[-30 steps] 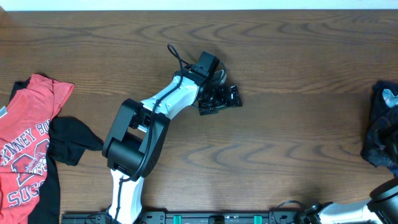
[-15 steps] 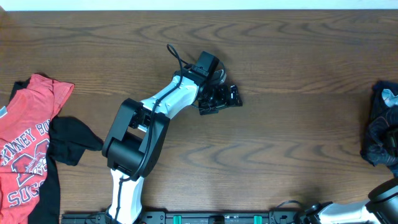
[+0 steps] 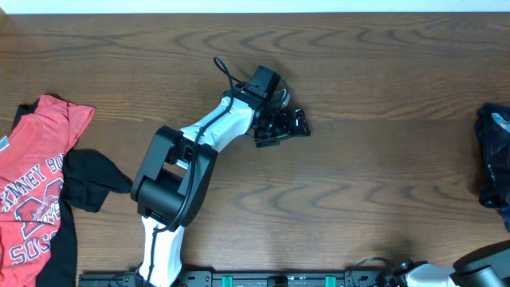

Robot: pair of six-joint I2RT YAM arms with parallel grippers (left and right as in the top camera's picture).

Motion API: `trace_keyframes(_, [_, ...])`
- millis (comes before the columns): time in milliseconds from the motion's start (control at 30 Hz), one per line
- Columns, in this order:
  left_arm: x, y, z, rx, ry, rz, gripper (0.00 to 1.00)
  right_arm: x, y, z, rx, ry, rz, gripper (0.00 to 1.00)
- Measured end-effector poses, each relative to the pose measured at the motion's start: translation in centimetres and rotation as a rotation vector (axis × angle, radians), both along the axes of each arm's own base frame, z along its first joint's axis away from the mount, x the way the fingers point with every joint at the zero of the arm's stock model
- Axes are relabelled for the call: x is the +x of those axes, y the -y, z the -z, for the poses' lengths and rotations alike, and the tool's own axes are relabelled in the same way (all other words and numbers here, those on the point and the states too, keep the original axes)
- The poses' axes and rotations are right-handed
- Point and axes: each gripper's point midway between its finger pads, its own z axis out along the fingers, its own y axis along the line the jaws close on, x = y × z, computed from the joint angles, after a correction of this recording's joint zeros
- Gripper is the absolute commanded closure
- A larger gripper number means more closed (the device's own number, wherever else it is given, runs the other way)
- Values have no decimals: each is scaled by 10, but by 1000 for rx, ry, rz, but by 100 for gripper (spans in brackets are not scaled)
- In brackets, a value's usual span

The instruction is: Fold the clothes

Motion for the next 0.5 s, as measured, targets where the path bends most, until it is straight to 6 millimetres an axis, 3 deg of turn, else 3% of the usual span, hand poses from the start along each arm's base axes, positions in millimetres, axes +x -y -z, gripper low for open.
trace_keyframes(333, [0, 0, 0, -2, -3, 0, 2, -26, 24, 5, -67, -89, 84, 99])
trace_keyframes(500, [0, 0, 0, -2, -3, 0, 2, -39, 36, 25, -40, -138, 125, 99])
